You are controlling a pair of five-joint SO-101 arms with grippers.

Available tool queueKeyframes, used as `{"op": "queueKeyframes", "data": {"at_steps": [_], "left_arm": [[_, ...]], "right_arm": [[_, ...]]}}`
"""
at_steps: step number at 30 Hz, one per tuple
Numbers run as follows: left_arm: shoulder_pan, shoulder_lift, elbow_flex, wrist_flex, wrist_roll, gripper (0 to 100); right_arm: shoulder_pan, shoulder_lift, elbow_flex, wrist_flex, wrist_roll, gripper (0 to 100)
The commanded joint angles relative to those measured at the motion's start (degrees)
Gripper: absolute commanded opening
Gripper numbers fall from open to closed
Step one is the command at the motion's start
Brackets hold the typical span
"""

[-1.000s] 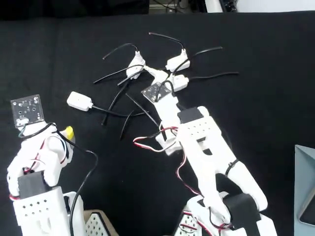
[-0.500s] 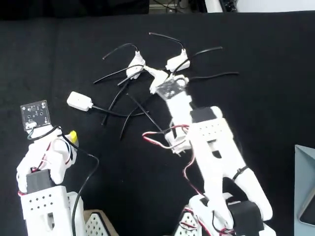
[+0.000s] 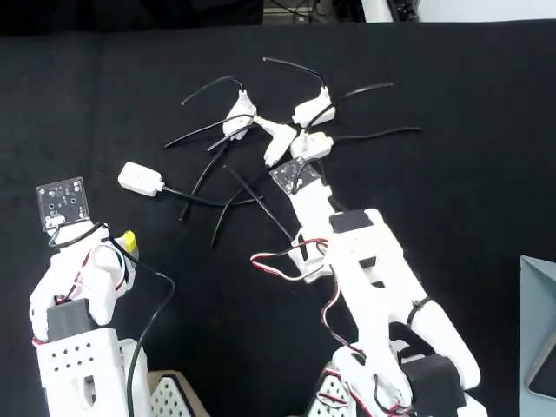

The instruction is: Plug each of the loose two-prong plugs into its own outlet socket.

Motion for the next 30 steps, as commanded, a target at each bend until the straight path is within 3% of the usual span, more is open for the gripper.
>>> {"op": "queueKeyframes", "data": {"at_steps": [1,25,30], "left_arm": [[0.3,-0.4,-0.3,-0.8,0.2,21],[0.3,-0.4,-0.2,-0.5,0.1,21],[0.2,-0.4,-0.2,-0.5,0.1,21]], "right_arm": [[-0.5,-1.5,-0.2,-1.3,0.0,18.0],[-2.4,9.3,-0.7,-5.5,-1.2,18.0],[-4.6,9.5,-2.2,-5.5,-1.2,8.0]]}}
